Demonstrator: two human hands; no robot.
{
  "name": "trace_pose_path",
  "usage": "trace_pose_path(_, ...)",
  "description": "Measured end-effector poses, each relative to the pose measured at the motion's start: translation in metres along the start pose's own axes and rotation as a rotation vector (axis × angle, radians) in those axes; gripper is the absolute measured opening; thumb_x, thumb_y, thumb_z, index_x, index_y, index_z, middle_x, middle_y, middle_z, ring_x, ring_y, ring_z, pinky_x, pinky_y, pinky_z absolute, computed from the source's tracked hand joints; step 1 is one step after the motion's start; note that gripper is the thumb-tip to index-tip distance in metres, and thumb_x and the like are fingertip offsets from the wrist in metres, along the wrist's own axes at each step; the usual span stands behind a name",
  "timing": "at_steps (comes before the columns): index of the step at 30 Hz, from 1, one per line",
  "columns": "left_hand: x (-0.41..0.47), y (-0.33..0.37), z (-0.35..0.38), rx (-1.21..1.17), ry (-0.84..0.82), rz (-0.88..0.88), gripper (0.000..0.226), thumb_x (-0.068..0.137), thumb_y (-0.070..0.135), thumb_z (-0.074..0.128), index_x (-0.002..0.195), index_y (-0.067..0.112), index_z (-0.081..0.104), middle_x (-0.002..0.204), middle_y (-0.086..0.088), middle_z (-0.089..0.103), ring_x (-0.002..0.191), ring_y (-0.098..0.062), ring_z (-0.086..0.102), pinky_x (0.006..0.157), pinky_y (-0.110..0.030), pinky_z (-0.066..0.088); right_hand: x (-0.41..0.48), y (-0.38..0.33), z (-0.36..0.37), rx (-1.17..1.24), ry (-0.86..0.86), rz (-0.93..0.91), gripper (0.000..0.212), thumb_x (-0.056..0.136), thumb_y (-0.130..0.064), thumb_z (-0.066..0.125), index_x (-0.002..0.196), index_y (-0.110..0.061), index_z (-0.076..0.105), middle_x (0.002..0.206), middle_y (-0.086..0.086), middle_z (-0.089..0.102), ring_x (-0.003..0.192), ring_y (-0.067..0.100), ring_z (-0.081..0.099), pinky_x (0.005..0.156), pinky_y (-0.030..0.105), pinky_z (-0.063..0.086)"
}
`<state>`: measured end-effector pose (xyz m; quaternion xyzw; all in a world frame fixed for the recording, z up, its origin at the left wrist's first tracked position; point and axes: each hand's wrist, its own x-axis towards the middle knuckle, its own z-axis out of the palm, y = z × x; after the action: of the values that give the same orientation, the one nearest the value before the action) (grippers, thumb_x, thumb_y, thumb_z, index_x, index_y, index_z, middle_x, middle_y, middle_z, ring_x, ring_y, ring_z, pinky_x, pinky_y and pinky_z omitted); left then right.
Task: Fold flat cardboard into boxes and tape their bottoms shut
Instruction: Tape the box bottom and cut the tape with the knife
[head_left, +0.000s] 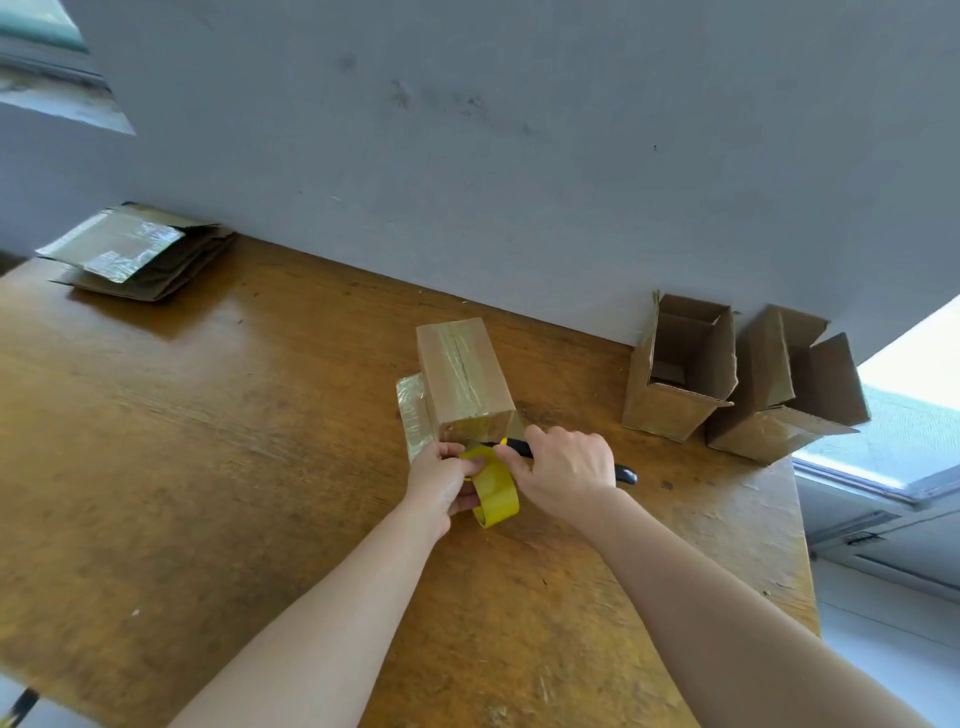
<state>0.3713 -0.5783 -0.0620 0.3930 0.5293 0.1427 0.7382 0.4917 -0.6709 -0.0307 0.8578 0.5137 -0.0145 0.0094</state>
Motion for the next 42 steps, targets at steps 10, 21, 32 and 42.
trace_pose_path(10, 0.003, 0.002, -0.001, 0.059, 0.034, 0.017, 0.026, 0.081, 0.0, 0.07, 0.1, 0.012, 0.057, 0.096, -0.011, 0.067, 0.08, -0.023, 0.067, 0.052, -0.031, 0.053, 0.018, -0.001, -0.01, -0.175, -0.123, -0.013, 0.057, 0.093, -0.069, 0.019, 0.082, -0.023, 0.051, 0.062, -0.004, 0.047, 0.059, 0.018, 0.049, 0.056, 0.032, 0.033)
trace_pose_path(21, 0.005, 0.005, -0.003, 0.126, 0.03, 0.017, 0.029, 0.082, -0.001, 0.068, 0.107, 0.008, 0.057, 0.101, -0.014, 0.066, 0.088, -0.026, 0.065, 0.061, -0.035, 0.055, 0.021, -0.017, -0.015, -0.284, -0.185, 0.015, 0.057, 0.095, -0.066, 0.025, 0.09, -0.022, 0.061, 0.072, 0.0, 0.053, 0.068, 0.02, 0.05, 0.065, 0.034, 0.032)
trace_pose_path(32, 0.009, 0.017, -0.011, 0.363, 0.041, 0.036, 0.029, 0.073, 0.009, 0.077, 0.097, 0.013, 0.062, 0.099, -0.01, 0.064, 0.085, -0.02, 0.06, 0.062, -0.029, 0.047, 0.007, 0.014, 0.008, -0.262, -0.406, 0.186, 0.064, 0.09, -0.072, 0.03, 0.093, -0.02, 0.067, 0.086, 0.0, 0.066, 0.08, 0.022, 0.059, 0.076, 0.036, 0.039)
trace_pose_path(42, 0.011, 0.022, -0.02, 0.436, 0.002, 0.034, 0.023, 0.074, 0.009, 0.075, 0.092, 0.016, 0.062, 0.098, -0.011, 0.065, 0.091, -0.025, 0.062, 0.066, -0.031, 0.049, -0.01, -0.004, 0.029, 0.095, -0.11, 0.169, 0.067, 0.082, -0.073, 0.047, 0.117, -0.017, 0.053, 0.113, 0.004, 0.056, 0.105, 0.024, 0.053, 0.072, 0.032, 0.045)
